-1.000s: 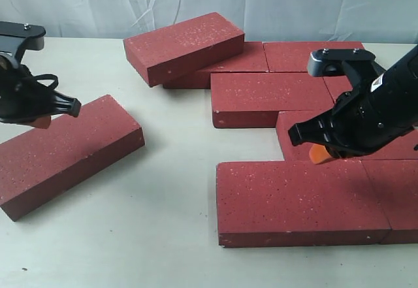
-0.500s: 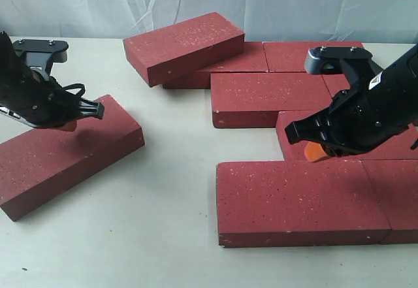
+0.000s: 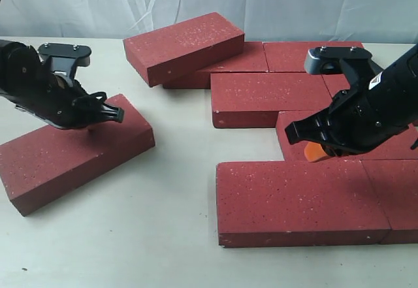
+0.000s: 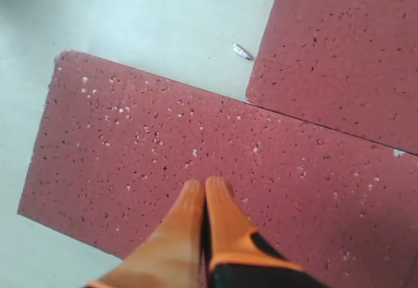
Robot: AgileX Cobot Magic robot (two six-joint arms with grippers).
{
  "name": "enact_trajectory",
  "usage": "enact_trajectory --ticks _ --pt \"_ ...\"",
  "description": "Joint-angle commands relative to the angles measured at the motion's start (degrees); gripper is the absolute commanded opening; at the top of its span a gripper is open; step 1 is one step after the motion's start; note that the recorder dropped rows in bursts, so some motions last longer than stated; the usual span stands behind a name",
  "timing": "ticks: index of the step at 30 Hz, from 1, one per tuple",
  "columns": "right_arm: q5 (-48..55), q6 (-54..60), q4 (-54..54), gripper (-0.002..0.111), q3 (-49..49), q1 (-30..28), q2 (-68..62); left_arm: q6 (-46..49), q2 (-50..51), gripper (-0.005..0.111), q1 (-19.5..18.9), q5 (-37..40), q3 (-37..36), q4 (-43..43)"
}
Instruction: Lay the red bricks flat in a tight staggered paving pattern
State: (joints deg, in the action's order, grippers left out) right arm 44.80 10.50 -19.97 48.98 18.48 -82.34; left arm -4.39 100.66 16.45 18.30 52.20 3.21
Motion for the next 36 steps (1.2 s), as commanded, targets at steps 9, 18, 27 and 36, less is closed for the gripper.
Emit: enact_trajectory --ticks 9,18,27,36 --pt "-0.45 1.49 -0.09 -0.001 -0.19 -0.02 0.52 13.71 0.73 0.000 8.93 2.64 -0.16 1.18" --pt "-0.34 1.49 0.11 -0.001 -0.19 -0.02 0.52 22.73 0.73 0.000 13.43 2.64 -0.16 2.13" --pt "-0.23 1.49 0.25 -0.001 -0.19 -0.02 0.52 30.38 0.73 0.000 15.74 2.05 -0.04 6.20" --pt "-0.23 1.56 0.35 -0.001 -0.19 -0.02 0.52 31.40 -2.87 0.000 15.74 4.36 2.69 6.44"
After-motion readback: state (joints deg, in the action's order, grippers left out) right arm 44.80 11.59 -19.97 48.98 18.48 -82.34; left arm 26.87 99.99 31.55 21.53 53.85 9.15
